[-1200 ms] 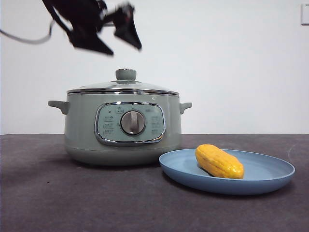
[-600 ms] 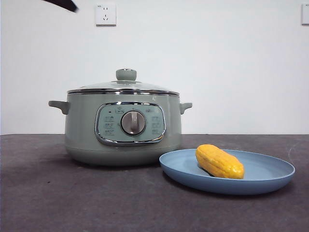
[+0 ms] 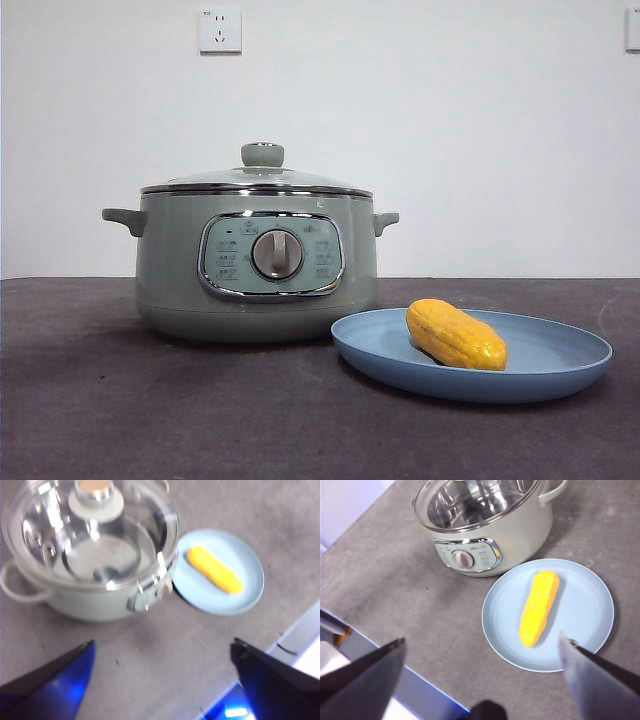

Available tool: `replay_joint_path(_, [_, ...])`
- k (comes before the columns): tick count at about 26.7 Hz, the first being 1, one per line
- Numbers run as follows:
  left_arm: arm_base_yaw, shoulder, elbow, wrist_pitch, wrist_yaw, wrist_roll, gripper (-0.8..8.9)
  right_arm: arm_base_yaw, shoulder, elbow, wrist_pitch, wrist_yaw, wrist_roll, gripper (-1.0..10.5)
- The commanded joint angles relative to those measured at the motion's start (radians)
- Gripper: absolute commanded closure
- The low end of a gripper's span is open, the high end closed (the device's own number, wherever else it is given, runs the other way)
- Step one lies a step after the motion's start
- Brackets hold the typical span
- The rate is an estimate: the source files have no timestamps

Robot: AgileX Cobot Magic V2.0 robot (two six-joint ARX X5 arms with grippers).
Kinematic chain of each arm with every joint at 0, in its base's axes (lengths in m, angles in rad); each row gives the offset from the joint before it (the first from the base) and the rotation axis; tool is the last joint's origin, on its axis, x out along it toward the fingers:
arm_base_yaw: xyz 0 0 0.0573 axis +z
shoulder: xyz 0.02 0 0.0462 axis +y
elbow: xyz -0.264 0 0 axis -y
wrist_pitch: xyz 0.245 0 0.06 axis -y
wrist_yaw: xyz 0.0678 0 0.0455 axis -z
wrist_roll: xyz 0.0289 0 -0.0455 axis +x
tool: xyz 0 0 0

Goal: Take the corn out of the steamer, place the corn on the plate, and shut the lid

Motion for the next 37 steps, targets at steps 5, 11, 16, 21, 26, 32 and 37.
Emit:
replay_joint_path(5, [0.000,0.001,0.000,-0.015,0.002,-0.005,8.20,0.002,0.000,-0.008,0.002,-0.001,-0.012,9.5])
replay_joint_path(11, [0.000,0.001,0.000,-0.003,-0.004,-0.003,8.18,0.002,0.000,-0.008,0.002,0.006,-0.011,9.5])
replay_joint_path(16, [0.000,0.001,0.000,-0.004,-0.005,-0.003,8.17,0.002,0.000,-0.008,0.003,0.006,-0.011,9.5])
replay_joint_path(21, [0.000,0.001,0.000,-0.004,-0.005,-0.003,8.17,0.002,0.000,-0.008,0.003,0.006,-0.011,9.5])
replay_joint_path(26, [0.000,0.001,0.000,-0.004,-0.005,-0.003,8.17,0.002,0.000,-0.008,0.002,0.006,-0.011,9.5])
replay_joint_path(32, [0.001,0.001,0.000,0.012,-0.014,-0.001,8.17,0.002,0.000,-0.008,0.003,0.006,-0.011,9.5])
replay_joint_path(37, [0.027,-0.018,0.000,0.146,-0.082,0.034,8.17,0.002,0.000,-0.008,0.002,0.006,-0.011,9.5])
